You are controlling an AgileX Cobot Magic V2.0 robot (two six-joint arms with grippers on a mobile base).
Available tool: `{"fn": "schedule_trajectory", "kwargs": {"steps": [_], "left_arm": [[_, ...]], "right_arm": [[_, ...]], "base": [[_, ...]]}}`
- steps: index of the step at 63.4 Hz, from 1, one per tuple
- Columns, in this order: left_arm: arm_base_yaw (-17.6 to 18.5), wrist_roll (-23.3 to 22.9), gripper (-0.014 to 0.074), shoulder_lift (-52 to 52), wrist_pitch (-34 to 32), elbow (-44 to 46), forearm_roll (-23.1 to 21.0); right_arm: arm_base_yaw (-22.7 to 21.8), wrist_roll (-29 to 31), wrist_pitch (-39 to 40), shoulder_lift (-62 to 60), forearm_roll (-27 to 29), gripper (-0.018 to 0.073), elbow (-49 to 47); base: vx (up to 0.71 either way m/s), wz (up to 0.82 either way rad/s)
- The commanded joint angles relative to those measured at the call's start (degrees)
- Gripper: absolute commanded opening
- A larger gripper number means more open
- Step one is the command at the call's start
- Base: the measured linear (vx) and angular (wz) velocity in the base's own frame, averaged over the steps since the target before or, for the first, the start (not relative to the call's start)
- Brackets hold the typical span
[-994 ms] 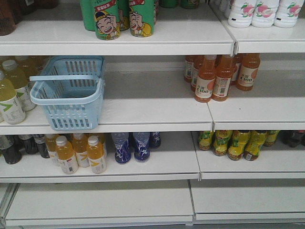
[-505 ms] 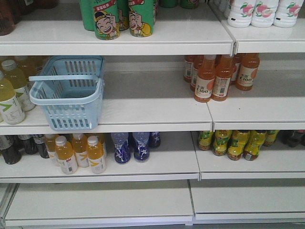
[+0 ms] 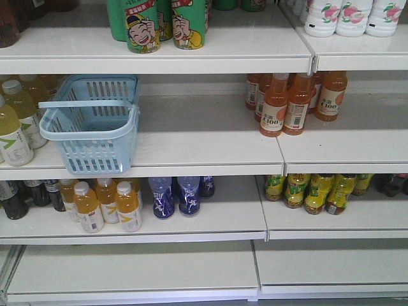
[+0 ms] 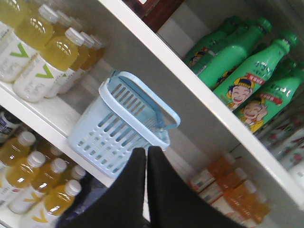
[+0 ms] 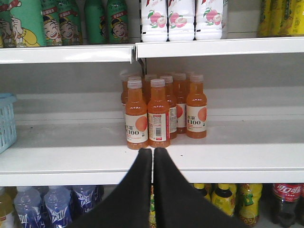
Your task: Place coke in basket with both arms
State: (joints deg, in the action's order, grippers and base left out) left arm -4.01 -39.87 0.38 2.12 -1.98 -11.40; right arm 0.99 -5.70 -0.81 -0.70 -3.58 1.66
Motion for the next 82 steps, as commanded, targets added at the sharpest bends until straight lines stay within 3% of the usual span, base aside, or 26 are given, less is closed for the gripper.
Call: {"fn": "schedule_trajectory", "kwargs": {"steps": [1, 7, 12, 16, 20, 23, 29, 38, 46, 58, 62, 66, 75, 82], "left_arm": [[0.3, -1.5, -0.0006, 1.2, -5.1, -0.4, -5.1], [0.3, -5.2, -0.0006, 1.2, -8.7, -0.2, -12.6], [0.4, -12.2, -0.0006, 1.2, -12.6, 0.1, -21.6], [0.4, -20.4, -0.0006, 1.2, -15.3, 1.9, -27.2], [0.4, -25.5, -0.0006, 1.2, -18.5, 5.6, -26.5], [0.4, -26.9, -0.0006, 1.2, -21.5, 9.2, -23.1], [0.4, -27.6, -0.0006, 0.9, -27.2, 17.9, -11.5], [0.4, -33.4, -0.0006, -3.6, -26.5, 29.7, 7.1], [0.4, -43.8, -0.0001, -11.1, -26.7, 34.9, 23.0], [0.4, -64.6, 0.0106, -24.4, -36.9, 35.2, 40.2], [0.4, -68.4, 0.0175, -29.3, -39.1, 35.2, 44.0], [0.3, -68.6, 0.0258, -34.6, -39.1, 35.2, 46.1], [0.3, -68.5, 0.0463, -45.7, -39.7, 35.2, 46.1], [0.3, -68.5, 0.0544, -54.5, -43.7, 35.2, 46.1]], "right_arm": [[-0.1, 0.1, 4.5, -0.8, -0.6, -0.0005, 0.8], [-0.1, 0.1, 4.5, -0.8, -0.6, -0.0005, 0.8], [-0.1, 0.1, 4.5, -0.8, -0.6, -0.0005, 0.8], [-0.1, 0.1, 4.5, -0.8, -0.6, -0.0005, 0.8], [-0.1, 0.1, 4.5, -0.8, -0.6, -0.0005, 0.8], [-0.1, 0.1, 4.5, -0.8, -0.6, -0.0005, 0.8], [-0.1, 0.1, 4.4, -0.8, -0.6, -0.0005, 0.8], [-0.1, 0.1, 4.4, -0.8, -0.6, -0.0005, 0.8], [-0.1, 0.1, 4.4, -0.8, -0.6, -0.0005, 0.8], [-0.1, 0.1, 4.4, -0.8, -0.6, -0.0005, 0.8], [-0.1, 0.1, 4.4, -0.8, -0.6, -0.0005, 0.8], [-0.1, 0.1, 4.4, -0.8, -0.6, -0.0005, 0.8], [-0.1, 0.1, 4.4, -0.8, -0.6, -0.0005, 0.8], [-0.1, 0.1, 4.4, -0.8, -0.6, -0.0005, 0.8]], "base": [[0.00, 0.00], [0.00, 0.00], [0.00, 0.00], [0.00, 0.00], [0.00, 0.00], [0.00, 0.00], [0.00, -0.01], [0.00, -0.01], [0.00, 0.00], [0.00, 0.00], [0.00, 0.00], [0.00, 0.00], [0.00, 0.00], [0.00, 0.00]]}}
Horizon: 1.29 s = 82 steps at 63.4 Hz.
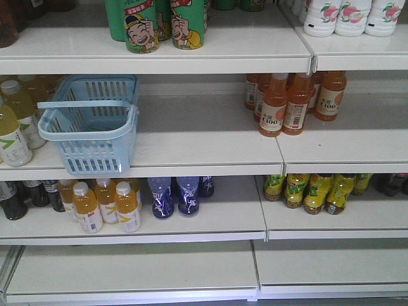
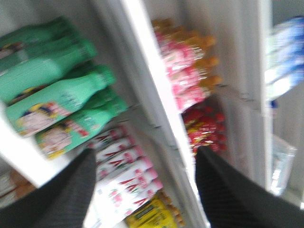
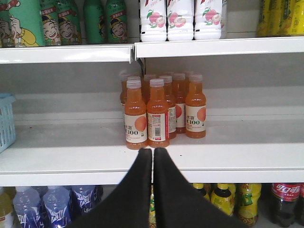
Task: Place coke in basket with both arms
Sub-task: 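Hook the left gripper under the basket handle and close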
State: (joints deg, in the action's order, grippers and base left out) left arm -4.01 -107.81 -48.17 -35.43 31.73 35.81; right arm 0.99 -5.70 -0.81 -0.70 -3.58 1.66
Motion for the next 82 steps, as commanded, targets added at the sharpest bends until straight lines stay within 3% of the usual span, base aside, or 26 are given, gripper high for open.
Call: {"fn": "schedule_trajectory", "kwargs": {"steps": [1, 11, 20, 30, 41, 61, 82], "left_arm": [[0.3, -0.7, 0.0548, -6.9, -6.8, 1.5, -1.1], [0.3, -1.0, 0.0552, -19.0, -14.0, 1.5, -3.2], [0.3, 1.1, 0.0552, -30.8, -21.5, 1.5, -10.8], [0.3, 1.2, 0.0552, -43.4, -34.6, 1.7, -18.2], [0.3, 1.0, 0.0552, -55.2, -41.2, 7.2, -17.0], [0.3, 1.3, 0.0552, -62.7, -40.4, 17.2, -13.6], [0.3, 1.4, 0.0552, -64.4, -35.8, 22.8, -13.7]], "right_arm": [[-0.1, 0.1, 4.4, -0.8, -0.6, -0.0005, 0.8], [-0.1, 0.1, 4.4, -0.8, -0.6, -0.0005, 0.8], [-0.1, 0.1, 4.5, -0.8, -0.6, -0.0005, 0.8], [-0.1, 0.1, 4.5, -0.8, -0.6, -0.0005, 0.8], [-0.1, 0.1, 4.4, -0.8, -0.6, -0.0005, 0.8], [-0.1, 0.1, 4.4, -0.8, -0.6, -0.0005, 0.8], [-0.1, 0.1, 4.4, -0.8, -0.6, -0.0005, 0.8]], "base": [[0.00, 0.00], [0.00, 0.00], [0.00, 0.00], [0.00, 0.00], [0.00, 0.00], [0.00, 0.00], [0.00, 0.00]]}}
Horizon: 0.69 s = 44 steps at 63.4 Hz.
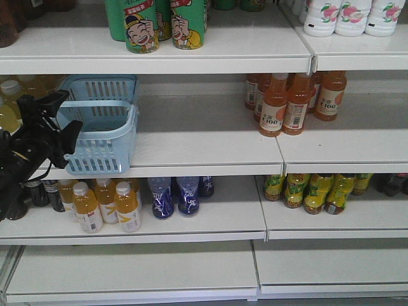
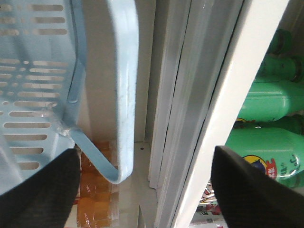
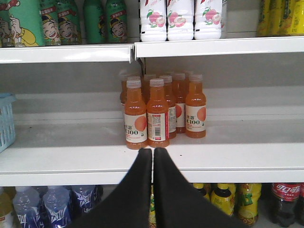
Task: Place coke in basket with both arms
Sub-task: 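Hook the left gripper under the basket handle and close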
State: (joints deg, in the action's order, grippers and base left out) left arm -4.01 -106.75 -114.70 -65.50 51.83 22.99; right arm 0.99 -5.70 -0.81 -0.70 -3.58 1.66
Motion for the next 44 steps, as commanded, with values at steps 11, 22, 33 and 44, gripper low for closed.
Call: {"fn": "schedule_trajectory", "kwargs": {"steps": [11, 22, 33, 44], "left_arm": [[0.3, 0.3, 0.0552, 0.8, -2.4, 5.7, -0.8], [0.3, 0.3, 0.0552, -0.9, -0.3, 9.2, -0.8], [0.3, 0.0, 0.0524, -2.8, 1.7, 12.6, -0.9], [0.3, 0.0, 0.0435, -3.2, 1.7, 13.4, -1.3]], "right_arm": [[-0.1, 0.1, 4.4, -0.8, -0.6, -0.0005, 0.8], [-0.1, 0.1, 4.4, -0.8, -0.6, -0.0005, 0.8], [-0.1, 0.1, 4.4, -0.8, -0.6, -0.0005, 0.8], [-0.1, 0.1, 4.4, -0.8, -0.6, -0.0005, 0.8]], "base": [[0.00, 0.00], [0.00, 0.00], [0.00, 0.00], [0.00, 0.00]]}}
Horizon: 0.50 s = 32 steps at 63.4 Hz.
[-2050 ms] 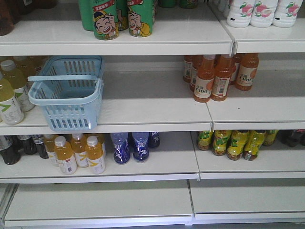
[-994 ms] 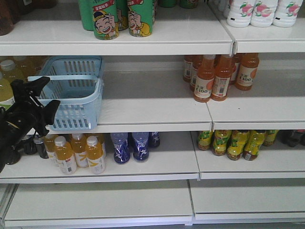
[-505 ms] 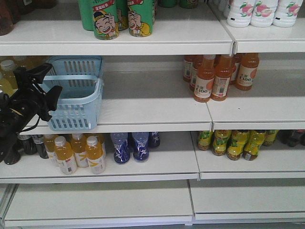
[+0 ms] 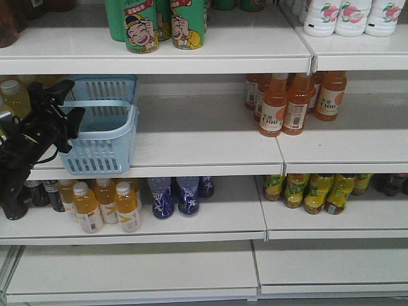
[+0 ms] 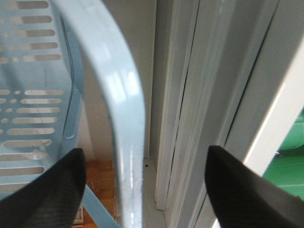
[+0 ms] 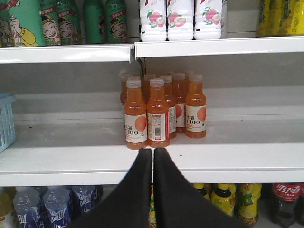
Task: Place coke in basket with both arms
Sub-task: 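Hook the left gripper under the basket handle and close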
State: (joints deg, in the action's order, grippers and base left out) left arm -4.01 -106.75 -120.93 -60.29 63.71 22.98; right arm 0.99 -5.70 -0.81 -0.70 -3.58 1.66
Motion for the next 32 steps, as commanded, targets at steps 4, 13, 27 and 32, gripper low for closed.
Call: {"fn": "schedule_trajectory", "kwargs": {"steps": [4, 13, 27, 32], "left_arm": [[0.3, 0.0, 0.0376, 3.0, -3.5, 1.5, -1.1], [0.3, 0.0, 0.0196, 3.0, -3.5, 1.5, -1.1], [0.3, 0.1, -0.0008, 3.0, -5.4, 1.5, 1.0], [0.3, -0.1, -0.0009, 3.0, -7.9, 1.5, 4.4]], "right_arm": [[-0.1, 0.1, 4.4, -0.8, -0.6, -0.0005, 0.8], [-0.1, 0.1, 4.4, -0.8, -0.6, -0.0005, 0.8], [-0.1, 0.1, 4.4, -0.8, -0.6, -0.0005, 0.8], [-0.1, 0.1, 4.4, -0.8, -0.6, -0.0005, 0.8]], "base": [[0.00, 0.00], [0.00, 0.00], [0.00, 0.00], [0.00, 0.00]]}}
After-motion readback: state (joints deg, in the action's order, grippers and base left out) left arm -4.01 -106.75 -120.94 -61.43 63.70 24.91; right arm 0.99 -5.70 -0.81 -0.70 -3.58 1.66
